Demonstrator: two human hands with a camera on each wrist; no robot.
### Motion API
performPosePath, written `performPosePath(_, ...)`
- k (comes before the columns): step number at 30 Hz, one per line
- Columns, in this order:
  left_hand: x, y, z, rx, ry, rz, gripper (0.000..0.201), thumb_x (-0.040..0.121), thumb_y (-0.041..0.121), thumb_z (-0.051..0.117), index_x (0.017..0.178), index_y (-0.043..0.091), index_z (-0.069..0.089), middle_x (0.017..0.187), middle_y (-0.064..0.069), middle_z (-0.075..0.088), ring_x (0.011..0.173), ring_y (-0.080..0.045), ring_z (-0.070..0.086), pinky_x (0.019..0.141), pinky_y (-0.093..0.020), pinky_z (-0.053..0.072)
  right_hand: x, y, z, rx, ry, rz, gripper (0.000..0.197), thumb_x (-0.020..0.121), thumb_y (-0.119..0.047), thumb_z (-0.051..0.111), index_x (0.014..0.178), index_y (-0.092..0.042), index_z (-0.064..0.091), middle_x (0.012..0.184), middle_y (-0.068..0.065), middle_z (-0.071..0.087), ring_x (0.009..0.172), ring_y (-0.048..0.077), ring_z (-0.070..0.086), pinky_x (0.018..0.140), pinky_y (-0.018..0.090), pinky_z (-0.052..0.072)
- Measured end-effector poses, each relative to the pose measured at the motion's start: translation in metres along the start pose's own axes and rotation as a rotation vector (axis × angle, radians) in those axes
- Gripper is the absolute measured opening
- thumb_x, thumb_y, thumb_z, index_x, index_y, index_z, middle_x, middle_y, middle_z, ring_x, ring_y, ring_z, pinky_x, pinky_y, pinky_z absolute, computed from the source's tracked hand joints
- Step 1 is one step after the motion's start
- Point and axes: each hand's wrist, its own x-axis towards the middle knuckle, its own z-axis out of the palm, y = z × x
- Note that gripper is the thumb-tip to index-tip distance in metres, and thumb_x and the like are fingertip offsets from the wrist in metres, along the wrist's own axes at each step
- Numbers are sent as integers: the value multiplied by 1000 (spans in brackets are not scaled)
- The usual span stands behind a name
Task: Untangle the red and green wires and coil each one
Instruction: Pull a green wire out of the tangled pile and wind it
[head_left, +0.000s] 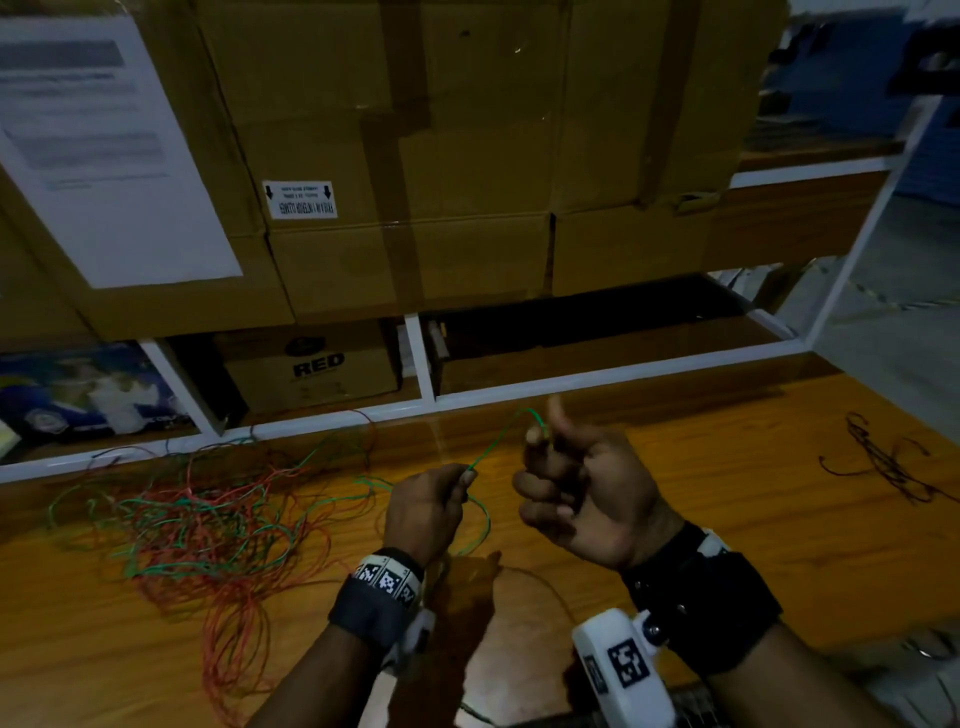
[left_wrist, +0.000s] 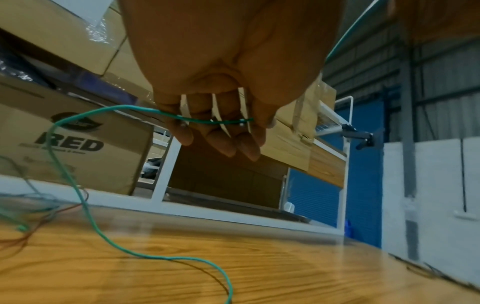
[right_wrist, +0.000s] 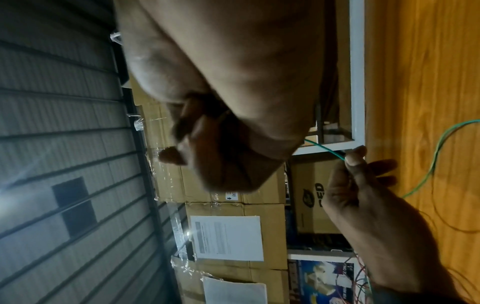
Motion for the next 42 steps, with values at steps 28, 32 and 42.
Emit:
performPosePath(28,-15,24,-55,67,-109,297,18,95,25,67,110,24,77,96,10,76,83,-10,66,70,-25,53,18,-10,-67,-1652,474,-523,34,104,-3,48,113,-29,68,141,-2,60,144,7,42,105,16,42)
performPosePath(32,-2,39,-80,81,46,435,27,97,38,57,101,22,79,81,9,70,67,-12,53,54,-27,40,15,-1,-70,-1735,333,-489,37,99,10,48,116,-13,71,133,-11,59,137,-5,41,111,14,38)
performPosePath(42,37,54,-118,-111,67,475,25,98,39,63,104,20,79,88,11,71,78,-5,62,63,-24,47,17,6,-35,-1283,88,-241,24,106,-24,49,121,-14,66,99,7,76,94,22,74,88,41,59)
